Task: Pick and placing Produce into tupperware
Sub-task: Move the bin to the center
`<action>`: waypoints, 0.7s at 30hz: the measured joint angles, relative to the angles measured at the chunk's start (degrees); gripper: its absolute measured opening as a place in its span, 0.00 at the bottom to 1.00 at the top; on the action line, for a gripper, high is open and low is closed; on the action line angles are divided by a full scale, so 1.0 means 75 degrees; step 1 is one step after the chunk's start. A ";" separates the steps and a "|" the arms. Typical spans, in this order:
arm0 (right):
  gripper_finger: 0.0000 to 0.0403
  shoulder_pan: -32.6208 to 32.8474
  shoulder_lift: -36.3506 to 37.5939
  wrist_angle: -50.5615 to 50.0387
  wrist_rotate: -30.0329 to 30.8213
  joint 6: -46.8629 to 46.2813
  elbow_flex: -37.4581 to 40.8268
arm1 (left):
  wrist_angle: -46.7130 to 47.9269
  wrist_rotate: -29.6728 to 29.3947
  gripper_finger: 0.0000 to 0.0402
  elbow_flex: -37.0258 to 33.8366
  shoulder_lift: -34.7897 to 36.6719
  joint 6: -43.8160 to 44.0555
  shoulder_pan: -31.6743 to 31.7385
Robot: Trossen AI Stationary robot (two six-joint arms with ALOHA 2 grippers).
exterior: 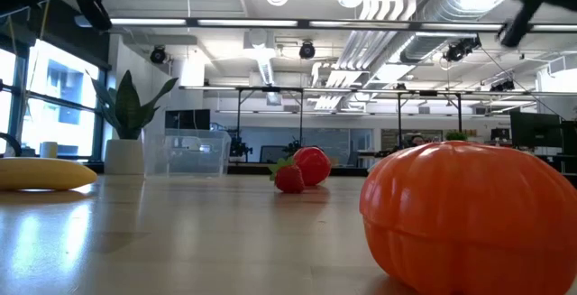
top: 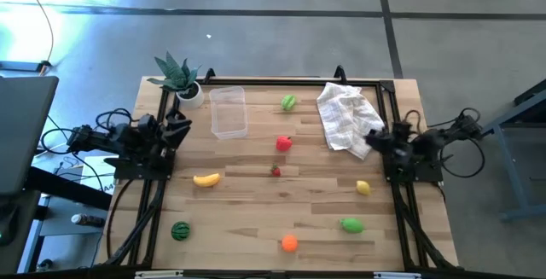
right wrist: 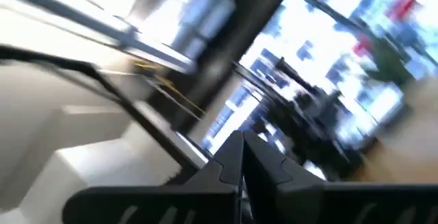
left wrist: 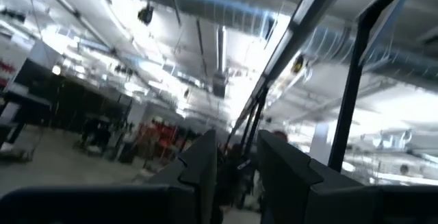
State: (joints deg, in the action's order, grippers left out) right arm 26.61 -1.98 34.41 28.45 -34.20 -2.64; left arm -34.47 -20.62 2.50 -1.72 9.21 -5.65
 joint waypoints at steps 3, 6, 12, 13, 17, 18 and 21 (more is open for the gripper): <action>0.00 0.0000 0.0015 0.0547 -0.0593 0.1535 -0.0643 | -0.0494 0.0080 0.24 0.0053 -0.0003 -0.0573 0.0000; 0.00 0.0000 0.0009 -0.0229 -0.0631 0.2555 -0.1525 | -0.0879 0.0633 0.24 0.0370 0.0000 -0.1668 0.0000; 0.00 0.0000 -0.0497 -0.2954 -0.0072 0.3552 -0.3652 | -0.0490 0.2250 0.24 0.1624 -0.0114 -0.3807 0.0000; 0.00 0.0001 -0.0678 -0.3295 0.0120 0.3775 -0.3970 | -0.0019 0.2387 0.24 0.1880 -0.0128 -0.4131 0.0000; 0.00 0.0000 -0.1526 -0.4539 0.1375 0.4216 -0.5005 | 0.3148 0.1378 0.24 0.3240 -0.0436 -0.4662 0.0000; 0.00 0.0000 -0.1749 -0.4947 0.1743 0.4220 -0.5243 | 0.4020 0.0838 0.24 0.3560 -0.0578 -0.4661 0.0000; 0.00 0.0000 -0.2391 -0.6230 0.2494 0.3910 -0.5885 | 0.5779 -0.0393 0.24 0.4361 -0.1145 -0.4488 0.0003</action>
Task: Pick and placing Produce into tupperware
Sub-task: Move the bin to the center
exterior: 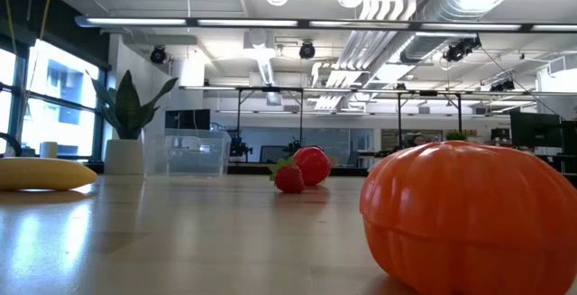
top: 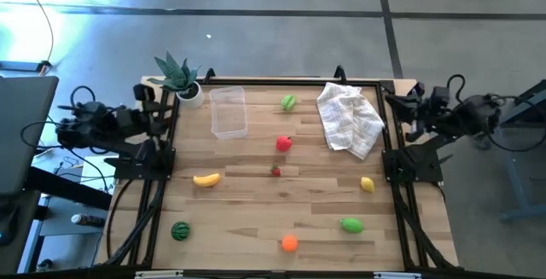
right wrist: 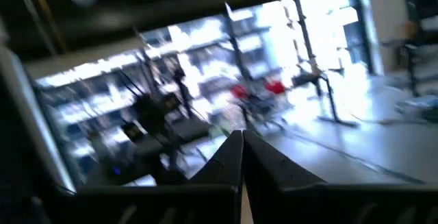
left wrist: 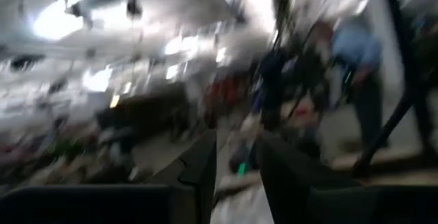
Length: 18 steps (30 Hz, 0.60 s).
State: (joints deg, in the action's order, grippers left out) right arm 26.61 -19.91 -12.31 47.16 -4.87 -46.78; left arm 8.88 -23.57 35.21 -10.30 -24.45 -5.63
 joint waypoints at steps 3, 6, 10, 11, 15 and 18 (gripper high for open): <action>0.00 0.0000 -0.0627 -0.1253 0.0054 -0.0452 -0.0579 | 0.0949 -0.0630 0.24 0.0643 -0.0562 0.0174 0.0000; 0.00 -0.0061 -0.1195 -0.2561 0.0055 -0.1113 -0.1091 | 0.1862 -0.1445 0.24 0.1086 -0.1209 0.0370 0.0000; 0.00 -0.0443 -0.1792 -0.4319 -0.0108 -0.2337 -0.1428 | 0.3038 -0.2523 0.24 0.1515 -0.2123 0.0977 0.0006; 0.00 -0.0605 -0.1903 -0.4685 -0.0208 -0.2654 -0.1440 | 0.3317 -0.2769 0.24 0.1567 -0.2375 0.1291 0.0006; 0.00 -0.1247 -0.2052 -0.5189 -0.0774 -0.3321 -0.1241 | 0.4410 -0.3301 0.24 0.1728 -0.3357 0.3168 0.0285; 0.00 -0.1685 -0.2047 -0.5161 -0.1358 -0.3344 -0.1143 | 0.5021 -0.2891 0.24 0.1755 -0.4121 0.4330 0.0874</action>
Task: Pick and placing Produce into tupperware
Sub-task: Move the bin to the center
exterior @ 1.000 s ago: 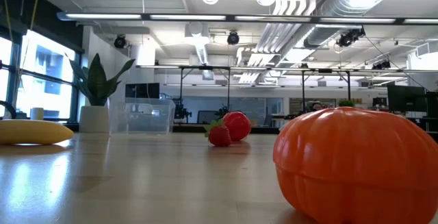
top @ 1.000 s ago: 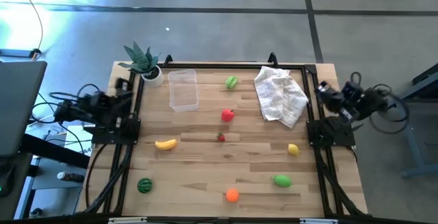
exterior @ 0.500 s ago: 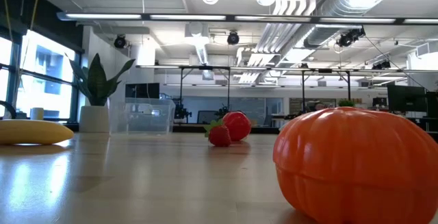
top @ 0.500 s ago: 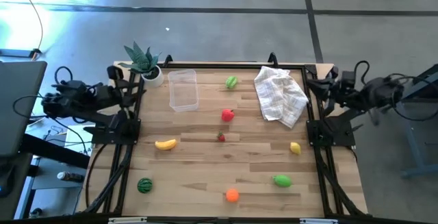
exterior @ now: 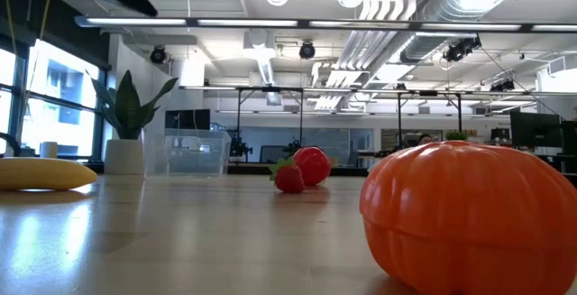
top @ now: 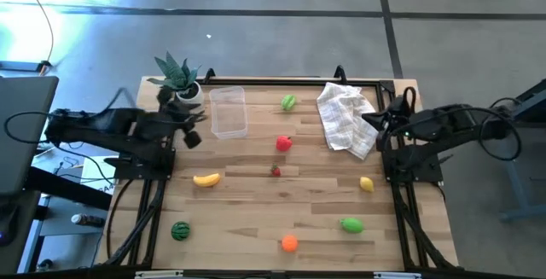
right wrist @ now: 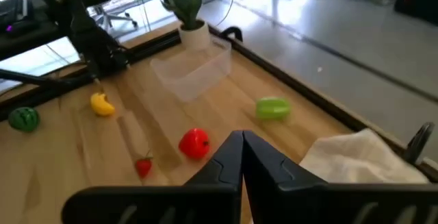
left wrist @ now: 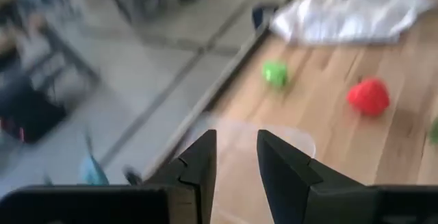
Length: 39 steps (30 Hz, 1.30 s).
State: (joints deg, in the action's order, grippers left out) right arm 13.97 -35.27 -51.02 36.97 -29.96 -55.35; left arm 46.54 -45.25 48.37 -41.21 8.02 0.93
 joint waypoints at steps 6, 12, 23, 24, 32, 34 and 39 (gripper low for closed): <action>0.00 -0.0680 -0.0052 0.0321 -0.0748 0.0248 0.0000 | -0.0125 0.2413 0.24 0.0001 -0.1823 0.0362 0.1879; 0.00 -0.1122 -0.0118 0.0493 -0.1286 0.0441 0.0000 | -0.1125 0.5036 0.24 0.0002 -0.3519 -0.0027 0.3622; 0.00 -0.1282 -0.0513 0.0489 -0.1633 0.0458 0.0000 | -0.0617 0.5965 0.24 0.2226 -0.6293 -0.1297 0.4814; 0.00 -0.1282 -0.0564 0.0488 -0.1635 0.0458 0.0000 | -0.0312 0.5976 0.24 0.2472 -0.6568 -0.1409 0.4838; 0.00 -0.1282 -0.0874 0.0487 -0.1656 0.0458 0.0003 | 0.0660 0.5971 0.24 0.3603 -0.7977 -0.1905 0.4832; 0.00 -0.1282 -0.0919 0.0486 -0.1653 0.0467 0.0003 | 0.0740 0.5967 0.24 0.3655 -0.8163 -0.1907 0.4832; 0.00 -0.1282 -0.0957 0.0461 -0.1722 0.0608 0.0003 | 0.1059 0.5927 0.24 0.3659 -0.8437 -0.2140 0.4826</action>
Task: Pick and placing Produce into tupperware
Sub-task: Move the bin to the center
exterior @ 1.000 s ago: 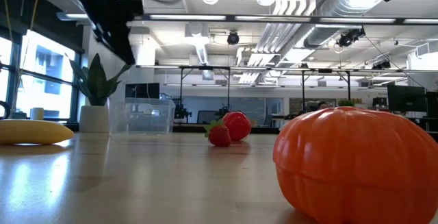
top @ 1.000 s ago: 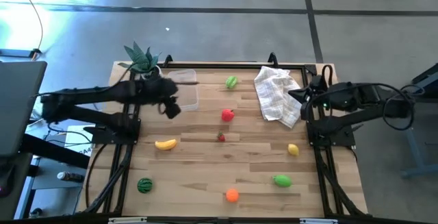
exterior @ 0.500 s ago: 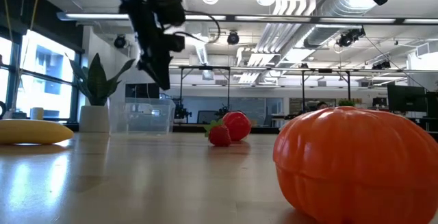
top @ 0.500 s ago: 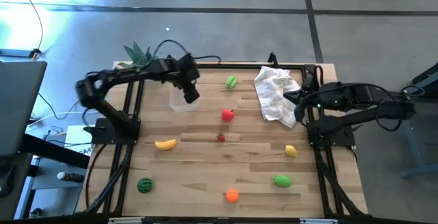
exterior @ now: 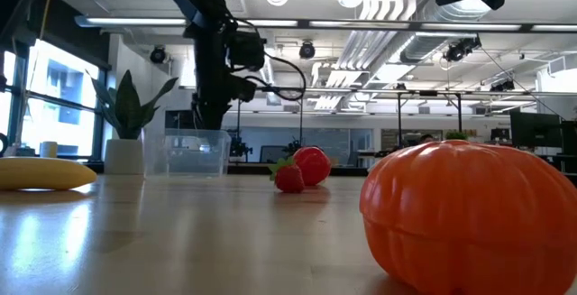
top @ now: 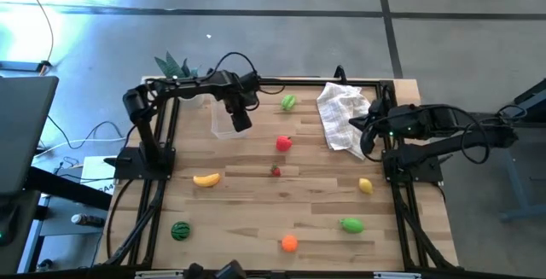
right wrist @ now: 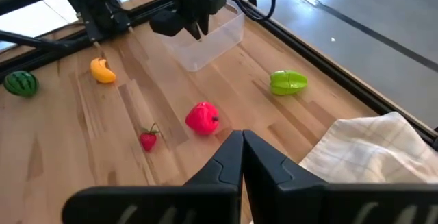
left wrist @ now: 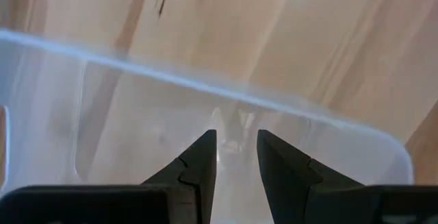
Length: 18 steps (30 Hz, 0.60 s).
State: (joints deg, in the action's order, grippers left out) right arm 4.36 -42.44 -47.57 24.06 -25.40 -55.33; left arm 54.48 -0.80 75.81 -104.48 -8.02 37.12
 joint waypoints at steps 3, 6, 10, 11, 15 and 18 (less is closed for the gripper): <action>0.00 0.0000 0.0002 0.0005 -0.0008 0.0115 0.0000 | -0.0190 0.0250 0.24 0.0000 -0.0009 -0.0251 -0.0147; 0.00 0.0000 0.0001 0.0005 -0.0009 0.0136 0.0000 | -0.0305 0.0532 0.24 0.0000 -0.0012 -0.0382 -0.0429; 0.00 0.0000 0.0001 0.0002 -0.0009 0.0194 0.0000 | -0.0296 0.0881 0.24 -0.0003 -0.0012 -0.0547 -0.0798; 0.00 0.0000 0.0001 0.0002 -0.0009 0.0194 0.0000 | -0.0298 0.0883 0.24 0.0000 -0.0012 -0.0510 -0.0896; 0.00 0.0000 0.0001 0.0002 -0.0009 0.0197 0.0000 | -0.0300 0.0880 0.24 -0.0003 -0.0012 -0.0166 -0.1261; 0.00 0.0000 0.0001 -0.0001 -0.0009 0.0196 0.0000 | -0.0301 0.0938 0.24 -0.0003 -0.0012 0.0090 -0.1557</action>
State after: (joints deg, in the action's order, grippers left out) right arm 4.36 -42.44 -47.57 23.99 -23.93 -55.33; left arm 52.23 6.24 75.79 -104.57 -7.35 25.45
